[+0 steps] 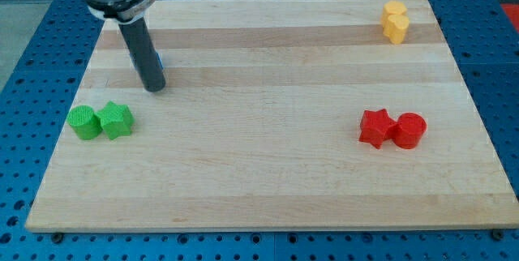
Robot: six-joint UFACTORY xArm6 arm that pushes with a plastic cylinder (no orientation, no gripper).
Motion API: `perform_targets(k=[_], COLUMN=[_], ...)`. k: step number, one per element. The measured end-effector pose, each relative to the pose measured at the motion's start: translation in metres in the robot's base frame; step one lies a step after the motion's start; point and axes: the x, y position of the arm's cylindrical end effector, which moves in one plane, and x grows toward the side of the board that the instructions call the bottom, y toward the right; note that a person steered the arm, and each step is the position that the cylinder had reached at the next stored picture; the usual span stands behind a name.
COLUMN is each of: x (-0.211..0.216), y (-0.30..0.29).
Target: Move the blue cube into the blue triangle
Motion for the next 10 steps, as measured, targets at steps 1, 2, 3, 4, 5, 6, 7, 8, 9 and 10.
perform_targets(k=[1, 2, 3, 4, 5, 6, 7, 8, 9, 10], x=[-0.006, -0.040, -0.057, -0.063, -0.067, -0.068, -0.069, -0.072, -0.072, -0.070], y=[-0.016, -0.016, -0.016, -0.016, -0.016, -0.016, -0.016, -0.016, 0.003, 0.022])
